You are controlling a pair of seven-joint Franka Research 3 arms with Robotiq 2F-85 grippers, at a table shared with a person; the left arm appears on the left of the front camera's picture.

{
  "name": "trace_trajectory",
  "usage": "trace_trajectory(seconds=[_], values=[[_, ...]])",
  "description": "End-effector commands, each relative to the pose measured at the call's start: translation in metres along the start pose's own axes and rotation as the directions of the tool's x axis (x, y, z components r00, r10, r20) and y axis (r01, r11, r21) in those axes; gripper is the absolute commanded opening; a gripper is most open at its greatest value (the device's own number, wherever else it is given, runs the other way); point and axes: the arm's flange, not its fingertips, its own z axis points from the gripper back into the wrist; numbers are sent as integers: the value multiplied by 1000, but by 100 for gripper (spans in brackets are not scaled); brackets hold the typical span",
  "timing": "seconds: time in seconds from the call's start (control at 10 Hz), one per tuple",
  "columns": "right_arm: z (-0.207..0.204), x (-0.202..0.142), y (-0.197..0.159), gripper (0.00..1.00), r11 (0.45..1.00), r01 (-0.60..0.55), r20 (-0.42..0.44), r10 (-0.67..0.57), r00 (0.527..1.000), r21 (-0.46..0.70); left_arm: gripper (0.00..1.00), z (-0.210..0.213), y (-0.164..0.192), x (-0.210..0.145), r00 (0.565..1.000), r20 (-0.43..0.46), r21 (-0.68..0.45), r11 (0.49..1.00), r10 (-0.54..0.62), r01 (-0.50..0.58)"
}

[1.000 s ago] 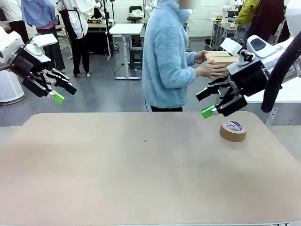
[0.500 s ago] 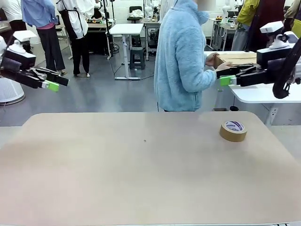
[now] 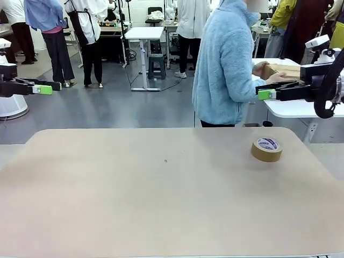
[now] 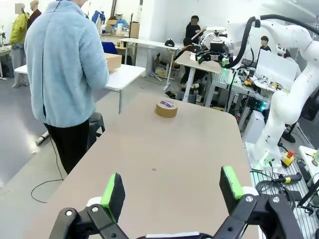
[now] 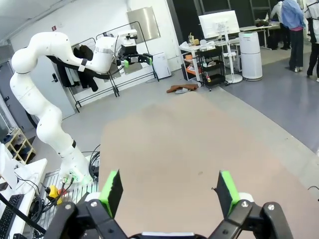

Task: Wrap the clocks to prevent damage.
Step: After the human seals the box with tape, release both hands from the side flaps of the Package Box.

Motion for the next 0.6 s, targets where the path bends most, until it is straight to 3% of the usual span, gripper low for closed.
trace_trajectory(seconds=[0.0,0.1,0.5], values=[[-3,2,-3,100,997,18,14,-17,1000,-69,100,-5,-10,2,999,-25,-27,999,-31,30],[0,0,0,100,1000,0,0,0,1000,0,100,0,0,0,1000,0,0,1000,0,0],[0,0,0,100,1000,0,0,0,1000,0,100,0,0,0,1000,0,0,1000,0,0]])
